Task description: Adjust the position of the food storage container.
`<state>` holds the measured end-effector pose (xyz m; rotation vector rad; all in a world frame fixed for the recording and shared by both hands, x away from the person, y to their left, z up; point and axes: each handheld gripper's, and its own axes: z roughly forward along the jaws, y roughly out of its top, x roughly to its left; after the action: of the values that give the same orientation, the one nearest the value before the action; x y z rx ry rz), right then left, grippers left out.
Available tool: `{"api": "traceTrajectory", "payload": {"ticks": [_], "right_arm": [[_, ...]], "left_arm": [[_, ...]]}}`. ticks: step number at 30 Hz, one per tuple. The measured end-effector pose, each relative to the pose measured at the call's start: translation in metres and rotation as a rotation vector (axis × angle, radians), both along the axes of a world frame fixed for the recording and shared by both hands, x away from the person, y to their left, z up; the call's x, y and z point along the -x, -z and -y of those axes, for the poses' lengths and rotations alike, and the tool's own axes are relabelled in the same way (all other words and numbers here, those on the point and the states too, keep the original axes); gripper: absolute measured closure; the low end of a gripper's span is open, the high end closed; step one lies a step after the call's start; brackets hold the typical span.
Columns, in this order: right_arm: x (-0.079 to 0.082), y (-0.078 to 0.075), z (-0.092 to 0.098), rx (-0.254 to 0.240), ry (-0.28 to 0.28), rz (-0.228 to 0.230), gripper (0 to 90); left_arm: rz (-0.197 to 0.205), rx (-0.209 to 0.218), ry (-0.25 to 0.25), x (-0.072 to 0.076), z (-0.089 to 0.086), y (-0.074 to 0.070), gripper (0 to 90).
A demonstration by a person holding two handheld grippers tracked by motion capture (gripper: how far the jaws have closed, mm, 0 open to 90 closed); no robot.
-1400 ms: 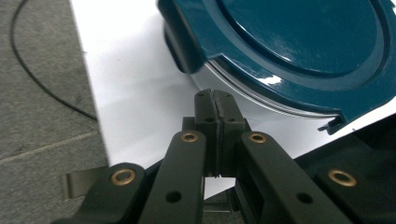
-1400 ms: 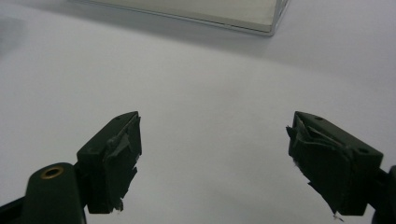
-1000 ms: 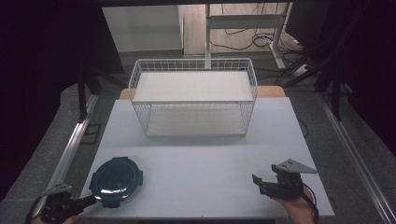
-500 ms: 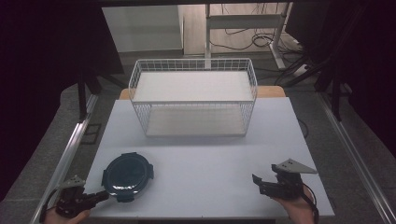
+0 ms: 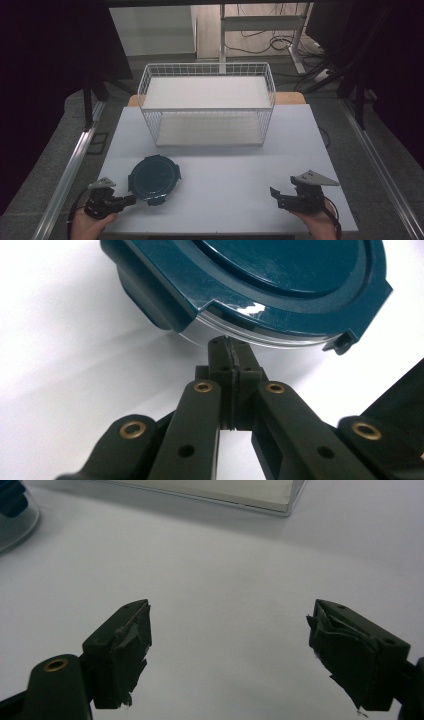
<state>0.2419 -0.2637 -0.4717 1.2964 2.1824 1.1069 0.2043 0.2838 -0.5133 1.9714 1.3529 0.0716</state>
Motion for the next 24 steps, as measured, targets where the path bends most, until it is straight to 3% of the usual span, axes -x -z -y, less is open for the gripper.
{"api": "traceTrajectory", "payload": {"ticks": [8,17,24], "right_arm": [[0.001,0.0,-0.001,0.0,-0.007,-0.003,17.1],[0.001,-0.001,0.0,-0.001,-0.002,0.006,17.1],[0.001,-0.002,0.0,0.0,0.0,0.011,17.2]], "left_arm": [[0.001,0.006,0.04,-0.011,0.018,-0.001,89.8],[0.035,0.044,0.0,-0.005,-0.001,-0.01,89.8],[0.047,0.008,-0.063,-0.011,-0.017,-0.016,89.8]]}}
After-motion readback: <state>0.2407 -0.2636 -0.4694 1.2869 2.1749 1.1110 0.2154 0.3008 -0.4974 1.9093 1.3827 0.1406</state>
